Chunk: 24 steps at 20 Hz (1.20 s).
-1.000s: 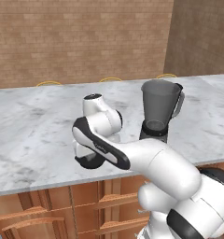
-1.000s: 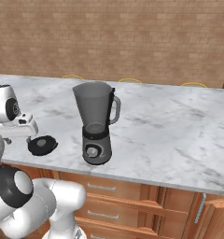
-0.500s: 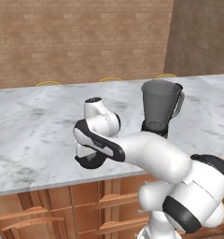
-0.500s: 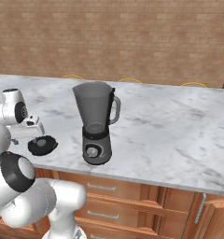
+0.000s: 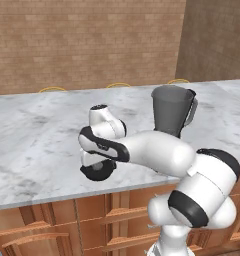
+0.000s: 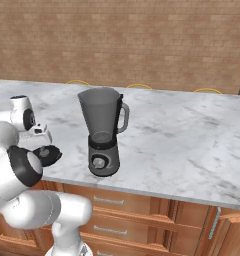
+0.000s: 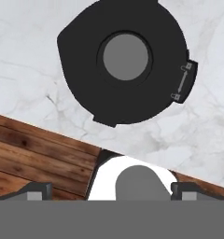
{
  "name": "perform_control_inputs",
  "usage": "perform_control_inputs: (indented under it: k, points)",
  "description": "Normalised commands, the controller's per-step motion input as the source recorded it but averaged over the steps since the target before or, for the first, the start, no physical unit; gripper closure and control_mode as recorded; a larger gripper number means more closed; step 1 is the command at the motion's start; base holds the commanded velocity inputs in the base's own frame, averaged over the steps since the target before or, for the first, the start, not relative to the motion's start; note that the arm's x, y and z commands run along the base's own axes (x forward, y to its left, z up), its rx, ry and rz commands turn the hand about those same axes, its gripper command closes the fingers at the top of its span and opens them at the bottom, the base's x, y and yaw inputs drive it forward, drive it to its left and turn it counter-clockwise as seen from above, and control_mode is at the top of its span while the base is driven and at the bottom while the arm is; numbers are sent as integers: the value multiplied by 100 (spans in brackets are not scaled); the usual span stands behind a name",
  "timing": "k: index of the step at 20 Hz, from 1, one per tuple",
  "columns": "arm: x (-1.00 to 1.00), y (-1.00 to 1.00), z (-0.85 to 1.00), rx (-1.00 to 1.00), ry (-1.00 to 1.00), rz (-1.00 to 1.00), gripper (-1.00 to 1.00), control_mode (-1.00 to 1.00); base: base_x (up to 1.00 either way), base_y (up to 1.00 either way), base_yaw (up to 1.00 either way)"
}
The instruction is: Close the lid blender by securely placing the lid on top.
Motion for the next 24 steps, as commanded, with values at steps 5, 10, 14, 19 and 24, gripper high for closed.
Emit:
perform_control_inputs:
  k: [5, 10, 14, 19, 24]
  points:
    - [11, 0, -18, 0, 0, 1, -100, -100, 0, 0, 0]
    - [14, 0, -27, 0, 0, 2, -100, -100, 0, 0, 0]
    - [22, 0, -17, 0, 0, 1, -100, -100, 0, 0, 0]
    - [26, 0, -11, 0, 0, 0, -100, -100, 0, 0, 0]
    - [24, 0, -16, 0, 0, 0, -100, -100, 0, 0, 0]
